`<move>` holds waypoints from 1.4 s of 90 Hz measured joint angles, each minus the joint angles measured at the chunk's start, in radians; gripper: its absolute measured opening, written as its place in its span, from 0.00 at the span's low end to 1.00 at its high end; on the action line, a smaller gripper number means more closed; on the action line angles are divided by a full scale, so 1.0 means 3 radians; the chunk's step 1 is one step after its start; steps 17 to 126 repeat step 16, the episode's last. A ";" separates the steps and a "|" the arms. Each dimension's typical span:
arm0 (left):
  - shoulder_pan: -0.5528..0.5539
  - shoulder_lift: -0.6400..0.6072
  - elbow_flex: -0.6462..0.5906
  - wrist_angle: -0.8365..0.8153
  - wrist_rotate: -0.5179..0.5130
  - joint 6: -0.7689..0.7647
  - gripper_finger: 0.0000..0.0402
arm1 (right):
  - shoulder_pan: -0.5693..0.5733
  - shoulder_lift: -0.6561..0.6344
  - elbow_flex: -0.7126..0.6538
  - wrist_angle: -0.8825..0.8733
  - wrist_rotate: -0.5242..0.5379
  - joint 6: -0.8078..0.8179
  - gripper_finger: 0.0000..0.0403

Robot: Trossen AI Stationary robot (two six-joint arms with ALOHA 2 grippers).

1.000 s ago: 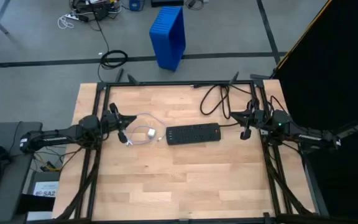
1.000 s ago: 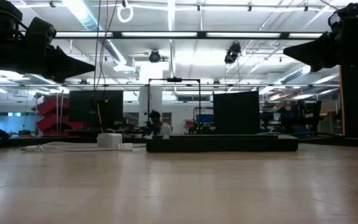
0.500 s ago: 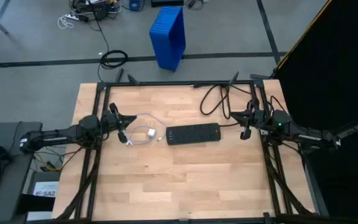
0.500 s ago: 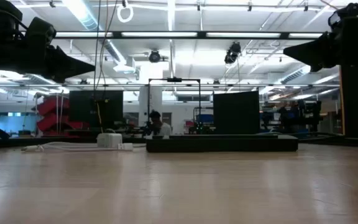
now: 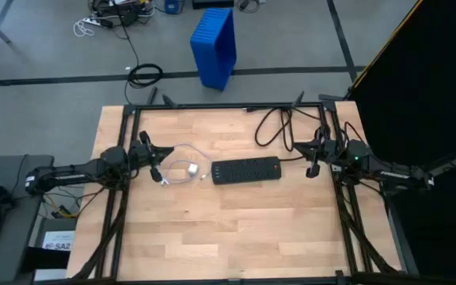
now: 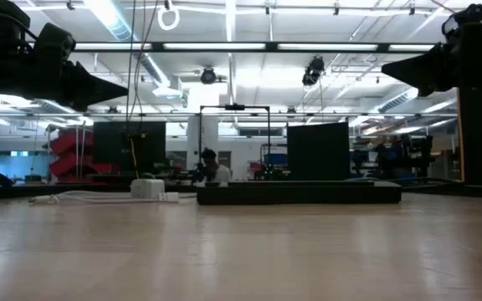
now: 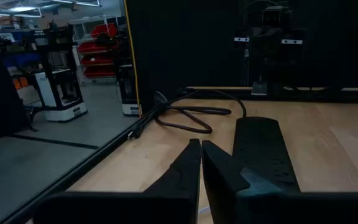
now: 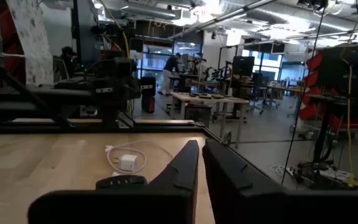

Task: Insert USB
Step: Return to Home Position

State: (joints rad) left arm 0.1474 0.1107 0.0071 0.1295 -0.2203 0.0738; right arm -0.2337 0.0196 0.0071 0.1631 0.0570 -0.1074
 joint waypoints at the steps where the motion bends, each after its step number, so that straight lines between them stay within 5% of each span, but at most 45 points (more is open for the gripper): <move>1: 0.0000 0.0001 0.0000 0.0000 0.0000 0.0000 0.00 | 0.0000 -0.0001 -0.0001 0.0000 0.0000 0.0000 0.02; 126: 0.0000 0.0001 0.0000 0.0000 0.0000 0.0000 0.00 | 0.0001 -0.0001 0.0000 0.0000 0.0000 0.0000 0.01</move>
